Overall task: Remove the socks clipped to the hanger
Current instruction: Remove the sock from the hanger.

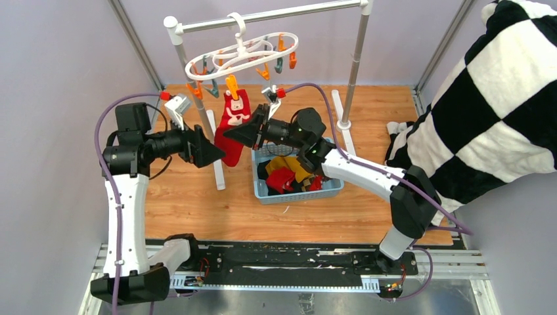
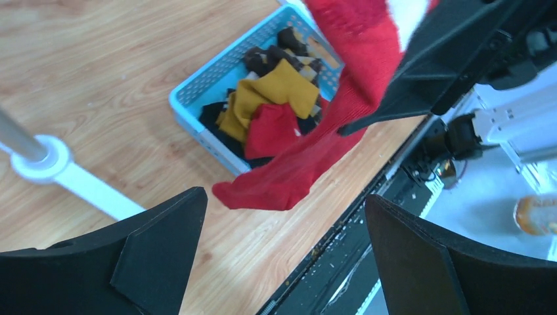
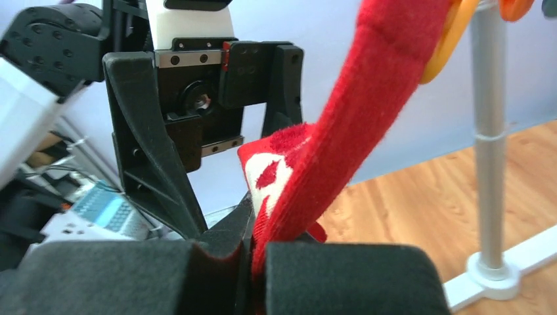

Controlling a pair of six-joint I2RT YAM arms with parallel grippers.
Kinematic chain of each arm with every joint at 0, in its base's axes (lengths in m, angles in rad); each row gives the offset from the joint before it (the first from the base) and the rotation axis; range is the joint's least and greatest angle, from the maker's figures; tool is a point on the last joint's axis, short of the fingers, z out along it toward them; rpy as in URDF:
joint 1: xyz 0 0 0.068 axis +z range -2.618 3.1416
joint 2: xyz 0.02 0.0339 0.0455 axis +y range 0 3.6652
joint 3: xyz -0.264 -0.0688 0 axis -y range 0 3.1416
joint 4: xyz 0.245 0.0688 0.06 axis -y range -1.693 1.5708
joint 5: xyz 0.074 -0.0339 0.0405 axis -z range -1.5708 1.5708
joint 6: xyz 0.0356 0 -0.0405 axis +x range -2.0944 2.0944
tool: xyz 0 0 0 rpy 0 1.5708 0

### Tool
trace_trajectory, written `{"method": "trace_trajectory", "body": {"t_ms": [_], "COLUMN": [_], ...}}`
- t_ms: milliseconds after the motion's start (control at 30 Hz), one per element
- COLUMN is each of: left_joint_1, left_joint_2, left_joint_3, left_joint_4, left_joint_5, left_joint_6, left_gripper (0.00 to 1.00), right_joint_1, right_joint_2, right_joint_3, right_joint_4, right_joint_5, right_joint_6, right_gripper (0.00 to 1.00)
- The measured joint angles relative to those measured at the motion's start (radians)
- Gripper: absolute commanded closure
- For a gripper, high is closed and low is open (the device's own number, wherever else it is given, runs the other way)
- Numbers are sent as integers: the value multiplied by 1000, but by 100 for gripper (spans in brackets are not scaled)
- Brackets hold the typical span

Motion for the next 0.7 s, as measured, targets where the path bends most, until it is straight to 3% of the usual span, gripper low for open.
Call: {"method": "trace_trajectory", "body": {"t_ms": [200, 333, 400, 533, 667, 700], "left_joint_1": [-63, -72, -78, -82, -83, -83], "left_joint_2": [14, 31, 34, 30, 14, 9], "left_joint_3": [1, 1, 1, 0, -13, -17], "left_joint_4": [0, -1, -1, -2, -3, -3], "left_joint_5": [59, 121, 146, 185, 188, 186], "left_joint_6": [46, 69, 79, 98, 106, 107], "left_gripper": [1, 12, 24, 73, 92, 96], "right_joint_1": [-13, -16, -20, -28, -41, -47], "right_joint_2": [21, 53, 67, 74, 72, 69], "right_joint_3": [-11, -11, -11, -11, -19, -29], "right_joint_4": [101, 153, 164, 171, 179, 180], "right_joint_5": [-80, -114, -123, -128, -112, -102], "right_joint_6": [217, 330, 370, 436, 480, 487], "right_gripper": [100, 100, 99, 86, 68, 56]}}
